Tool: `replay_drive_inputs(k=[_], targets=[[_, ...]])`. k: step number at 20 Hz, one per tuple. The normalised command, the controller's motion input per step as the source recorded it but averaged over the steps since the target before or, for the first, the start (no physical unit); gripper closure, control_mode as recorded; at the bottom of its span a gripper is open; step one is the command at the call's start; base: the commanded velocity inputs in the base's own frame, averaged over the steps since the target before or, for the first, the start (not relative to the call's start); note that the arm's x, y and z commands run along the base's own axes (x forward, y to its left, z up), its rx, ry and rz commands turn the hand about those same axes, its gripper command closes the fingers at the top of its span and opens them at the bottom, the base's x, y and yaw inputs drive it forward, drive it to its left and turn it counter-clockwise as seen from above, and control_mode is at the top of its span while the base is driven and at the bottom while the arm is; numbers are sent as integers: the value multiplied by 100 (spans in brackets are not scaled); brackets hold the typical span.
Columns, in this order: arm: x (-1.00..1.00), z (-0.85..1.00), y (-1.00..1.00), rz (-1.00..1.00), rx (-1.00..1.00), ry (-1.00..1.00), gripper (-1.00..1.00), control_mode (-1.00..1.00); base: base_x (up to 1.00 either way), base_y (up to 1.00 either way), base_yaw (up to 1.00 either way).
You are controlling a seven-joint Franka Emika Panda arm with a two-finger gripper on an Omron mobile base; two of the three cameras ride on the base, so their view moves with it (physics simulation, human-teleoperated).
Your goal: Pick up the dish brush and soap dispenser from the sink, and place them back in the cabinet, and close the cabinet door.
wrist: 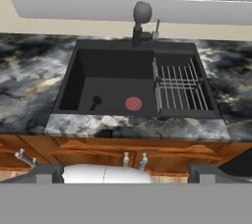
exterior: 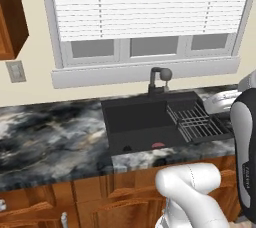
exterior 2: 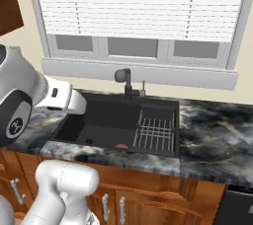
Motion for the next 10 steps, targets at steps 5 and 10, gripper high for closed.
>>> replay_drive_inputs(k=[5,10], targets=[[0,0,0,0,0,0,-100,100,20,-20,-1],[0,0,0,0,0,0,-100,100,47,-21,0]])
